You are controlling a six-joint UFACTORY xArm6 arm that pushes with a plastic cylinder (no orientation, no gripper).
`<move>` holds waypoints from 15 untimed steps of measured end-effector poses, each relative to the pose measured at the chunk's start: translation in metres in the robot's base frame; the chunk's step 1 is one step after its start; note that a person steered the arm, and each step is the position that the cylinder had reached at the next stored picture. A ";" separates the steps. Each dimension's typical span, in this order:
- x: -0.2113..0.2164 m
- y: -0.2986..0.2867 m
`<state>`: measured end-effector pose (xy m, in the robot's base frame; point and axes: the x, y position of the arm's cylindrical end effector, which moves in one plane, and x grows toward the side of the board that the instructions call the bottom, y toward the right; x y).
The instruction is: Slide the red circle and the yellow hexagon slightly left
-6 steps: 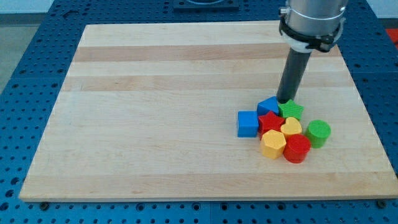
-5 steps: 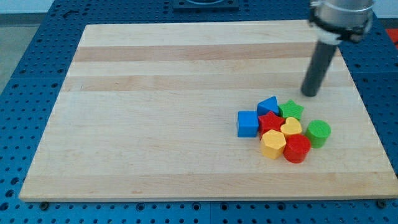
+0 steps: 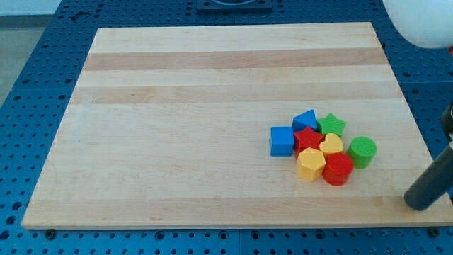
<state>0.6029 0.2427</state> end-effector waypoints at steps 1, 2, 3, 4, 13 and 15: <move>0.000 -0.027; -0.004 -0.061; -0.013 -0.091; -0.015 -0.104; -0.024 -0.061; -0.025 -0.101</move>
